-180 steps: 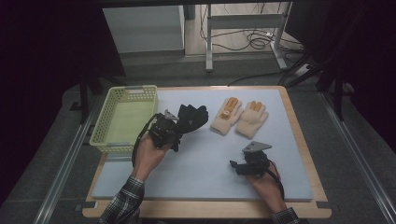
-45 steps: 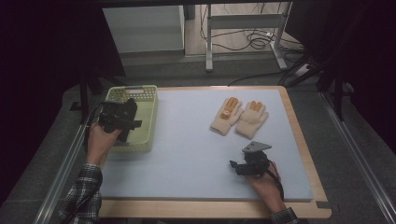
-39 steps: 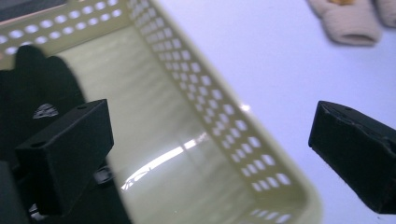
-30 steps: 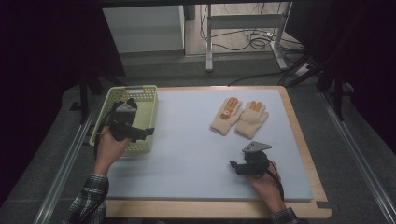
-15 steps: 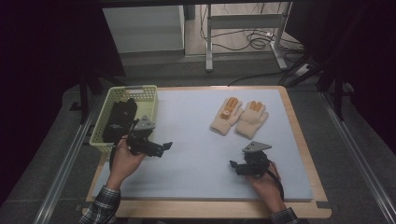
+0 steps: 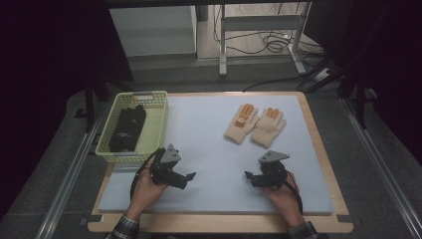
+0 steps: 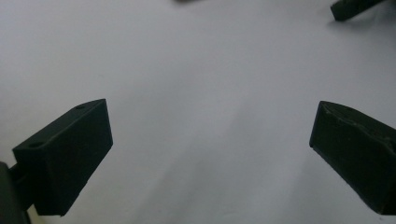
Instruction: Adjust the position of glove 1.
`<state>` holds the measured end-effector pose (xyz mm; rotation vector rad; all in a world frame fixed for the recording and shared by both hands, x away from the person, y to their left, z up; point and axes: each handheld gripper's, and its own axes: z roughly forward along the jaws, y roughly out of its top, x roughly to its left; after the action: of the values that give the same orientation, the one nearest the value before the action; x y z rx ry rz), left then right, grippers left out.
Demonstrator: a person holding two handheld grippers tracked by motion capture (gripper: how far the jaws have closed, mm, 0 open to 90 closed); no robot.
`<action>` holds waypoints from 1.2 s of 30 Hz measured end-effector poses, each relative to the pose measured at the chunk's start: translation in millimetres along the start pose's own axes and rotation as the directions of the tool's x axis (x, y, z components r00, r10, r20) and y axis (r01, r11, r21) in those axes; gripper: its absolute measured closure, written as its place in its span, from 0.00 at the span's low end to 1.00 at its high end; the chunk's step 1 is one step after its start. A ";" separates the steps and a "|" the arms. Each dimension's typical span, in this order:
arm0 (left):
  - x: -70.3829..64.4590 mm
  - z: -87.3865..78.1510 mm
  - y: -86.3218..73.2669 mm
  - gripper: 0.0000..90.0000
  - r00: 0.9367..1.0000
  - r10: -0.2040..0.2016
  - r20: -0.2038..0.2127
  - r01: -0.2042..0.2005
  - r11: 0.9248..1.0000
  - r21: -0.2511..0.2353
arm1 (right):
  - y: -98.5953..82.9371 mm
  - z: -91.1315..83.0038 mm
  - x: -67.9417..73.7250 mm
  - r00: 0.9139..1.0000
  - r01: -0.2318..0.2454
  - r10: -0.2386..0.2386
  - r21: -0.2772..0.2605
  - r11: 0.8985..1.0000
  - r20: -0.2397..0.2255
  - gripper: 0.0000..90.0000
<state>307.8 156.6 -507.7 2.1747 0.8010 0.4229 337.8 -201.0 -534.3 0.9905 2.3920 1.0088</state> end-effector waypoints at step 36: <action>7.6 19.5 -41.5 0.00 0.994 -0.112 -0.002 0.112 0.990 0.090 | 7.5 -8.4 -17.9 0.999 -0.032 0.032 0.009 0.999 0.011 0.25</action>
<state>306.8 172.1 -551.5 2.1990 0.9519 0.3324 349.0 -214.2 -522.1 1.0384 2.3806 1.0022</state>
